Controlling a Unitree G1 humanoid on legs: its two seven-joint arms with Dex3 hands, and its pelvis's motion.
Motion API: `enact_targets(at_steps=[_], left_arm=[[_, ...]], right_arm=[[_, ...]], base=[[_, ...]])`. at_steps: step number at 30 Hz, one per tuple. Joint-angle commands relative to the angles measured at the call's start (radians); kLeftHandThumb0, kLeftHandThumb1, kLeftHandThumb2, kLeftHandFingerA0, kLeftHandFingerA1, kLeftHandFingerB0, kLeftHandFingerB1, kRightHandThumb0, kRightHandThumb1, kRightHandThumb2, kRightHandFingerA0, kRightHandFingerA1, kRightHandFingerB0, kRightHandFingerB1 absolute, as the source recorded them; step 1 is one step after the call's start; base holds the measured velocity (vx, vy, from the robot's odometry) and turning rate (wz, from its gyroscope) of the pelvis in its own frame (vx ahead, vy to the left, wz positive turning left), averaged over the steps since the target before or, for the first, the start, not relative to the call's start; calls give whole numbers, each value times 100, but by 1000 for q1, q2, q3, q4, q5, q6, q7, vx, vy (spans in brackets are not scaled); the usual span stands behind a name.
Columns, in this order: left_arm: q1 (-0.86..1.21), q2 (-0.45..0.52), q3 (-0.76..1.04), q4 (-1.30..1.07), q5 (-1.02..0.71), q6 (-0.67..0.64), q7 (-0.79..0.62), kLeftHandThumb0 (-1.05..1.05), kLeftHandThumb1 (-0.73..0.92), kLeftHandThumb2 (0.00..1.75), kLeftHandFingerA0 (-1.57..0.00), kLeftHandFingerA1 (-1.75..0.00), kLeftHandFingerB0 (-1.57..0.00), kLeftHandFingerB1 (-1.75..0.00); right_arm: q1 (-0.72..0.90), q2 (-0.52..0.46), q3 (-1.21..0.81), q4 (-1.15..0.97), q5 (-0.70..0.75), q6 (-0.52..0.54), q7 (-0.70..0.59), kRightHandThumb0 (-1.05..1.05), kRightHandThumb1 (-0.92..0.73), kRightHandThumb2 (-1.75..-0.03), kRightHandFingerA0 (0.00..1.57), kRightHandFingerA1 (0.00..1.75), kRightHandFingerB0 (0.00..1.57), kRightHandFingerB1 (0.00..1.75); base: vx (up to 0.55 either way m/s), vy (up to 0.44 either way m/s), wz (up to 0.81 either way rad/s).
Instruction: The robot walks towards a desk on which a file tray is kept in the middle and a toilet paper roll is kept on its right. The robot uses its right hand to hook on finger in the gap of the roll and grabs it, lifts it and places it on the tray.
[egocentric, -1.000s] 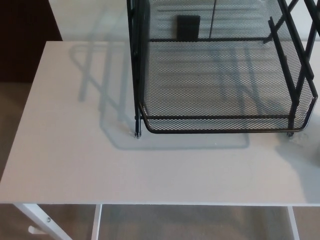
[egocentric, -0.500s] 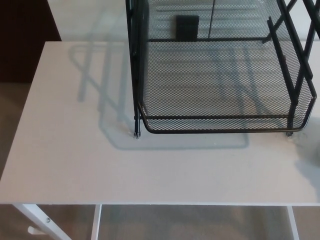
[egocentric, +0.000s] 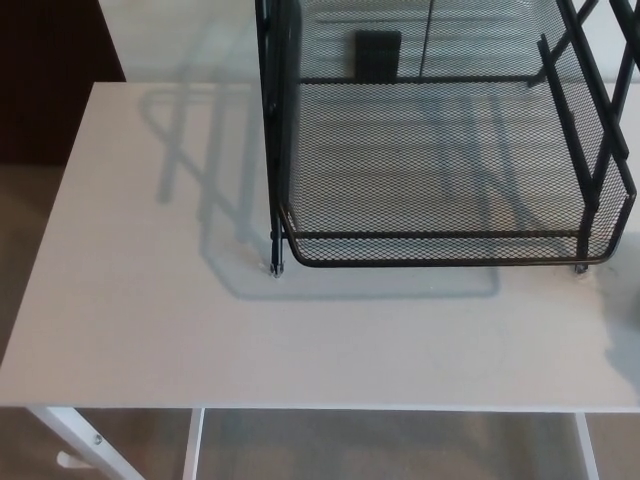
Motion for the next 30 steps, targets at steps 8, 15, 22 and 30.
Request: enact_targets(at_steps=[8, 15, 22, 30], left_arm=[[-7, 23, -2, 8, 1, -18, -7, -92, 91, 67, -45, -83, -19, -71], [-16, 30, -21, 6, 15, -30, 2, -91, 91, 67, -47, -81, -18, -68], [-43, 27, -18, 45, 6, -32, 8, -89, 91, 67, -47, -84, -20, -71], [-38, 33, -22, 39, 9, -21, 2, -91, 91, 66, -48, -82, -19, -70]], right_arm=[[35, -1, 64, 23, -52, -52, -3, -49, -53, -71, 15, 46, 16, 36], [30, -7, 80, -17, -64, -37, -15, -49, -55, -71, 17, 45, 17, 36], [16, -4, 79, -63, -61, -31, -16, -43, -60, -57, 21, 39, 22, 30], [-19, 0, 28, -116, -8, 23, -3, -48, -52, -71, 20, 45, 18, 38]], base=[[0, 0, 0], [0, 0, 0], [0, 0, 0], [0, 0, 0]])
